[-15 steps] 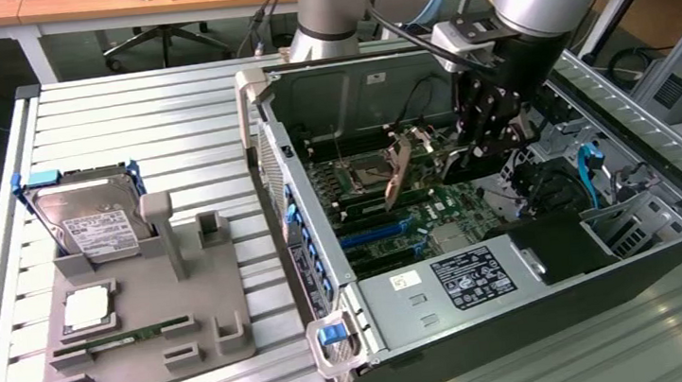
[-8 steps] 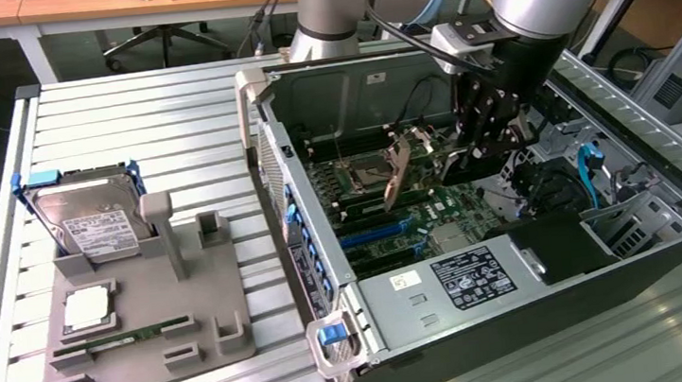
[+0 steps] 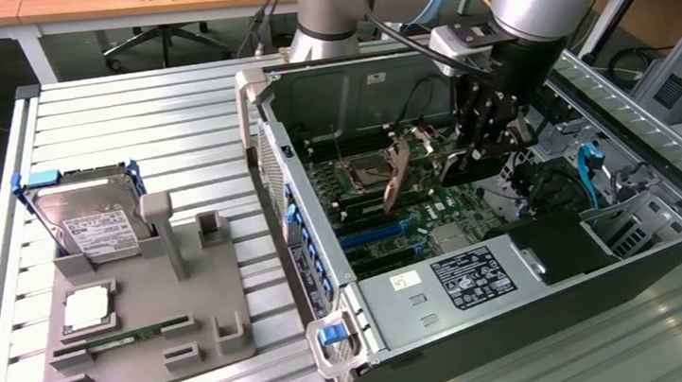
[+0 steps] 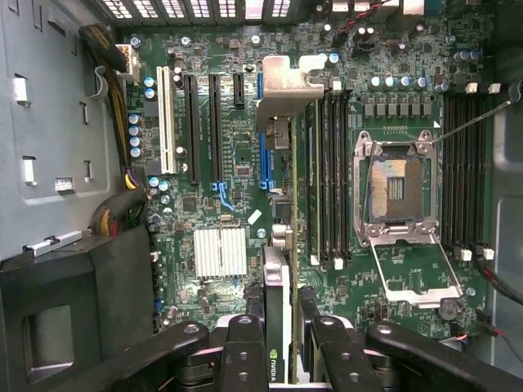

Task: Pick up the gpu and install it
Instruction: 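Insert the gpu into the slot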

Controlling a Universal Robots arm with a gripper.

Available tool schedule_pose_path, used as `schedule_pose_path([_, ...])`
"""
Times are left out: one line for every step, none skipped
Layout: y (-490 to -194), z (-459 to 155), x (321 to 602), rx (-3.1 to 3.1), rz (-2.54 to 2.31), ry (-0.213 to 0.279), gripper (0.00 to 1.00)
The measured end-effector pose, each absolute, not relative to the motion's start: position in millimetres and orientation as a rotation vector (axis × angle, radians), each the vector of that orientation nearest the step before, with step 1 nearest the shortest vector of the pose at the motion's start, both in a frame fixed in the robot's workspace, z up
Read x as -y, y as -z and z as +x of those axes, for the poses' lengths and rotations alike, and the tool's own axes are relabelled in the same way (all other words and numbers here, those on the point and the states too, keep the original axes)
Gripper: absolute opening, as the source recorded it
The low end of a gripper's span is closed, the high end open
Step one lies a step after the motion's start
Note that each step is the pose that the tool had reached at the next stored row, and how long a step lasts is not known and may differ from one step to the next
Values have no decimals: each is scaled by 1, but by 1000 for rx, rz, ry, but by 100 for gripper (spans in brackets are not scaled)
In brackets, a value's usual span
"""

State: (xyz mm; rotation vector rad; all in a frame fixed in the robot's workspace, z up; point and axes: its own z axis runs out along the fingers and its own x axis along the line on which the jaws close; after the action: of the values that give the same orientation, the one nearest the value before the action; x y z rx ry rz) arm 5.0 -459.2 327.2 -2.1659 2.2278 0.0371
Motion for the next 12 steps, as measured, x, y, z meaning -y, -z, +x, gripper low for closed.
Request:
schedule_pose_path([-327,5,459,-2228,-2166,-37,27])
schedule_pose_path([-327,5,459,-2228,-2166,-37,27])
schedule_pose_path([-326,5,459,-2228,-2166,-37,27])
schedule_pose_path([-326,5,459,-2228,-2166,-37,27])
schedule_pose_path([-326,5,459,-2228,-2166,-37,27])
schedule_pose_path([-326,5,459,-2228,-2166,-37,27])
schedule_pose_path([-326,5,459,-2228,-2166,-37,27])
schedule_pose_path([-325,5,459,-2228,-2166,-37,27])
schedule_pose_path([-325,5,459,-2228,-2166,-37,27])
schedule_pose_path([-325,5,459,-2228,-2166,-37,27])
schedule_pose_path([-325,5,459,-2228,-2166,-37,27])
schedule_pose_path([-325,5,459,-2228,-2166,-37,27])
